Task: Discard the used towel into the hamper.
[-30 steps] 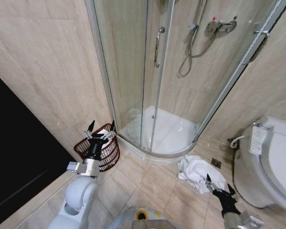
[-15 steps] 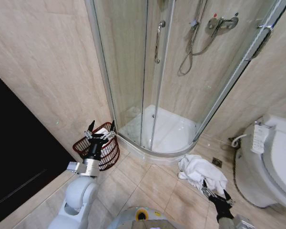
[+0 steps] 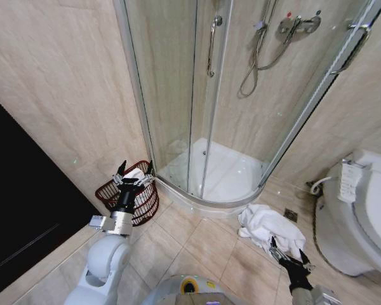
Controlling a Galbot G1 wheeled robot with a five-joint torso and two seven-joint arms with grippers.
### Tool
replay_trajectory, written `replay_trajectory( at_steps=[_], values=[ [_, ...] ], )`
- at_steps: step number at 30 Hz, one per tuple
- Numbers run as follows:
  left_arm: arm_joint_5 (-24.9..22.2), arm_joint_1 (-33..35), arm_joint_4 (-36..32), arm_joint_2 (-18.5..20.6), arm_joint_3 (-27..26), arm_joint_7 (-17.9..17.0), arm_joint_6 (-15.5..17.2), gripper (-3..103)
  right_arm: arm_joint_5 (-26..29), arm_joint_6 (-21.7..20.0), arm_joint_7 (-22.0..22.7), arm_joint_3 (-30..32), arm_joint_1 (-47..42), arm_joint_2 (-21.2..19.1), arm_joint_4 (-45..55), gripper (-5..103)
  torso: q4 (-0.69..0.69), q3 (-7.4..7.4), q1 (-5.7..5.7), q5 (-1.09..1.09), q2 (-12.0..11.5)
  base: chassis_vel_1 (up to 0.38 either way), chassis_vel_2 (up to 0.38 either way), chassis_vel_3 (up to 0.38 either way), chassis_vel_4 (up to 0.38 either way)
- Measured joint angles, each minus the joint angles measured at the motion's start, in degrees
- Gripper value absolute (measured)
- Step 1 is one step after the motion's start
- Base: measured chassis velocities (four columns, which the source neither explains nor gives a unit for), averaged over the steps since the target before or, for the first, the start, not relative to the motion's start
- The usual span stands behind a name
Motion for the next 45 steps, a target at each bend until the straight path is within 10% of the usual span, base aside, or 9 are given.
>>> replay_trajectory(
  at_steps=[23,45],
  values=[
    [0.0,0.0,0.0,0.0,0.0,0.0,0.0,100,-4.67,3.2,-2.79,1.71,2.0,0.0,-0.13,100,0.0,-2.75,-1.85,0.0,-4.95,0.0,0.0,0.0,0.0],
    [0.0,0.0,0.0,0.0,0.0,0.0,0.0,100,-5.91,6.42,-3.55,1.16,1.44,0.0,-1.41,100,0.0,-2.67,-1.88,0.0,-4.69,0.0,0.0,0.0,0.0]
  ],
)
